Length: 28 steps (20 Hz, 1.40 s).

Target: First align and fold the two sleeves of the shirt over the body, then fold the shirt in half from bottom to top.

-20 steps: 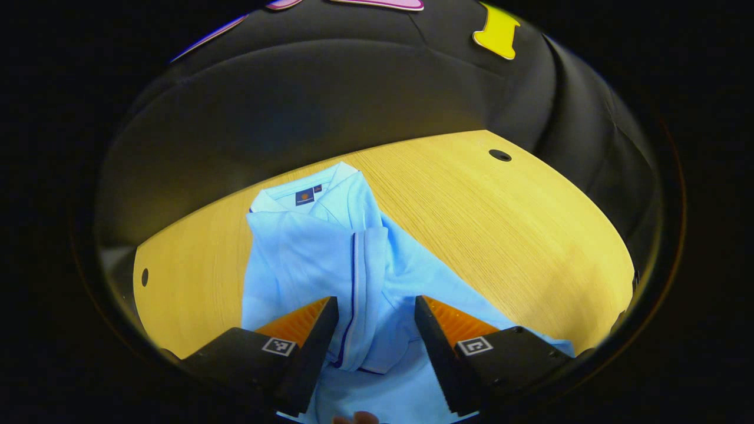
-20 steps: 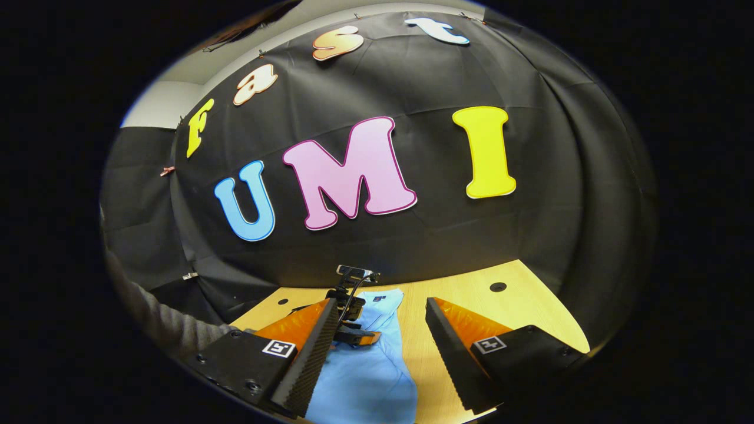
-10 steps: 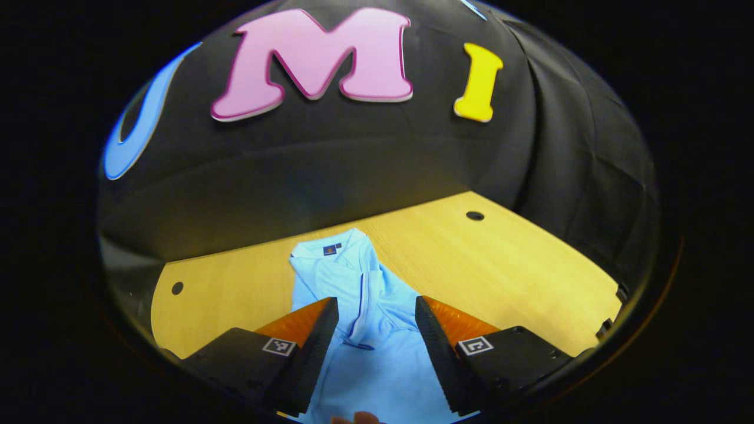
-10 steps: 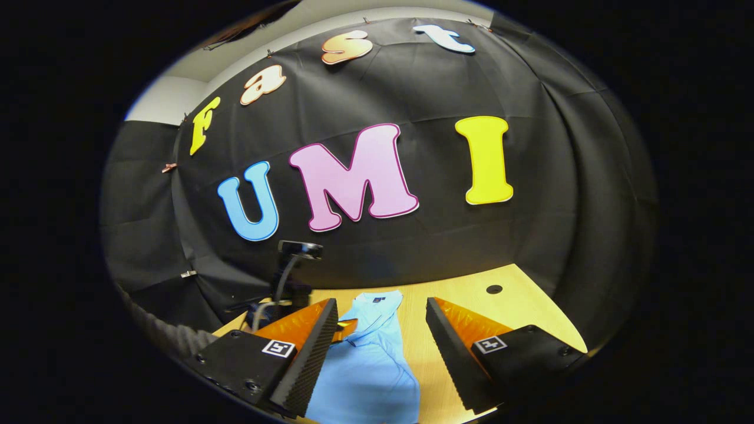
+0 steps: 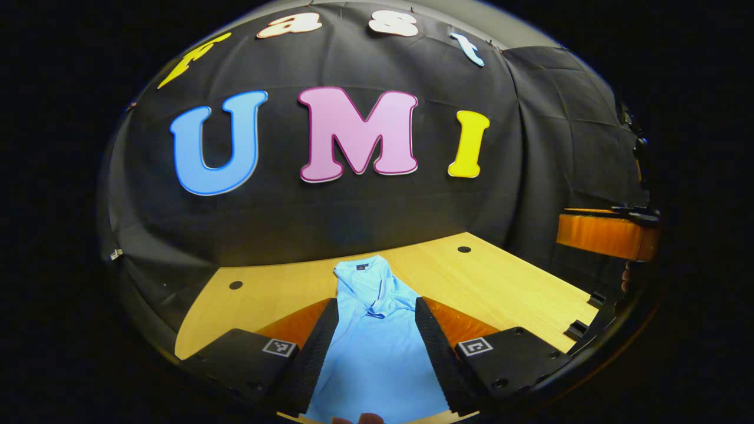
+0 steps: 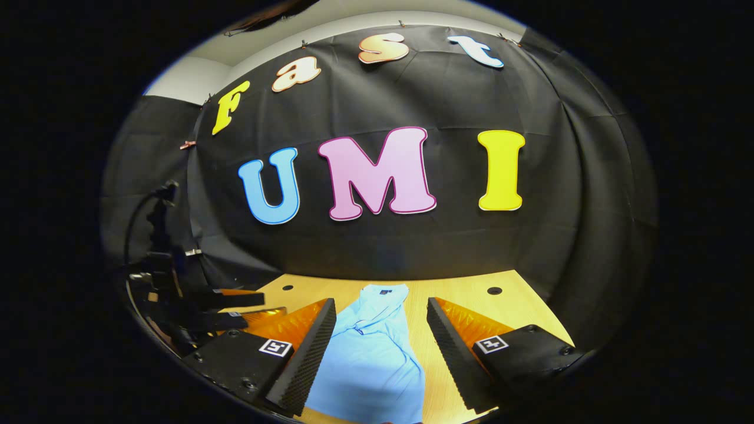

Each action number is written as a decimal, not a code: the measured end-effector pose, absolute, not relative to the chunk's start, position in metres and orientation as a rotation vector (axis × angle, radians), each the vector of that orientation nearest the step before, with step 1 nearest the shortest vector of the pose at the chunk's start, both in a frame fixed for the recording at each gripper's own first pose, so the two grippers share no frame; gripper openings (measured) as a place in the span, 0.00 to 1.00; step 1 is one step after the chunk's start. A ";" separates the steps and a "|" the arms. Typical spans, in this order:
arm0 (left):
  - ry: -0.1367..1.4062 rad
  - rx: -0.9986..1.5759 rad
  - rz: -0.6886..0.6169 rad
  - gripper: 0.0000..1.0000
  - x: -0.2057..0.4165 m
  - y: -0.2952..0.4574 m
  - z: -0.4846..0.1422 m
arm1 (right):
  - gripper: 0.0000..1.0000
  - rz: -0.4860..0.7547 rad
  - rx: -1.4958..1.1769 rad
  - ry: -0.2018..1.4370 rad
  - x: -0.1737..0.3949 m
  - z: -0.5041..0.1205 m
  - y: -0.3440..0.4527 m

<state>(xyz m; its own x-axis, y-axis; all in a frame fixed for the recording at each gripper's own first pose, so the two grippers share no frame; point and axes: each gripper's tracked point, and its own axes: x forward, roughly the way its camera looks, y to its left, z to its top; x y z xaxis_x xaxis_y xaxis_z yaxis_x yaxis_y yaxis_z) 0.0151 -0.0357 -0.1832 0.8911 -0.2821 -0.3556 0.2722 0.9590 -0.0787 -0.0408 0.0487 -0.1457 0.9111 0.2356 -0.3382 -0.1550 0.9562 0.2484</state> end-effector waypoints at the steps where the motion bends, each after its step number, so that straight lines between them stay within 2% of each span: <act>1: 0.389 -0.033 -0.284 0.84 0.003 -0.031 -0.182 | 0.97 0.199 0.210 0.395 -0.048 -0.150 0.050; 3: 0.476 -0.050 -0.276 0.84 -0.030 -0.018 -0.202 | 0.97 0.177 0.195 0.457 -0.066 -0.169 0.046; 5: 0.628 -0.069 -0.256 0.85 -0.057 0.002 -0.253 | 0.97 0.152 0.182 0.566 -0.091 -0.205 0.040; 9: 0.938 -0.130 -0.188 0.86 -0.115 0.040 -0.356 | 0.98 0.134 0.142 0.844 -0.144 -0.301 0.037; 10: 0.998 -0.126 -0.162 0.89 -0.124 0.050 -0.382 | 0.97 0.132 0.135 0.911 -0.156 -0.324 0.036; 11: 1.029 -0.123 -0.150 0.85 -0.128 0.055 -0.398 | 0.98 0.128 0.126 0.993 -0.168 -0.347 0.036; 12: 1.082 -0.120 -0.139 0.86 -0.132 0.059 -0.414 | 0.98 0.118 0.125 1.041 -0.174 -0.368 0.036; 15: 1.125 -0.131 -0.097 0.85 -0.130 0.063 -0.432 | 0.98 0.100 0.092 1.165 -0.194 -0.409 0.034; 19: 1.086 -0.074 -0.066 0.85 -0.107 0.082 -0.435 | 0.98 0.113 0.072 1.175 -0.191 -0.423 0.044; 24: 1.125 -0.055 -0.112 0.87 -0.097 0.079 -0.450 | 0.96 0.107 0.081 1.208 -0.189 -0.434 0.050; 26: 1.134 -0.071 -0.130 0.76 -0.100 0.073 -0.449 | 0.94 0.122 0.078 1.204 -0.186 -0.435 0.054; 27: 1.142 -0.068 -0.148 0.53 -0.101 0.069 -0.450 | 0.89 0.146 0.077 1.202 -0.185 -0.434 0.060; 28: 1.145 -0.064 -0.168 0.43 -0.100 0.063 -0.448 | 0.76 0.161 0.078 1.192 -0.185 -0.431 0.065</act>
<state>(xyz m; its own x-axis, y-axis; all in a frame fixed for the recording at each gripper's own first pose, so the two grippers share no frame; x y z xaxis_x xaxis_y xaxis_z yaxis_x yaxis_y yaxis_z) -0.1004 0.0632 -0.4480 0.4025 -0.1654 -0.9004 0.0997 0.9856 -0.1365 -0.1846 0.0652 -0.4315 0.3598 0.1656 -0.9182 -0.0836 0.9859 0.1450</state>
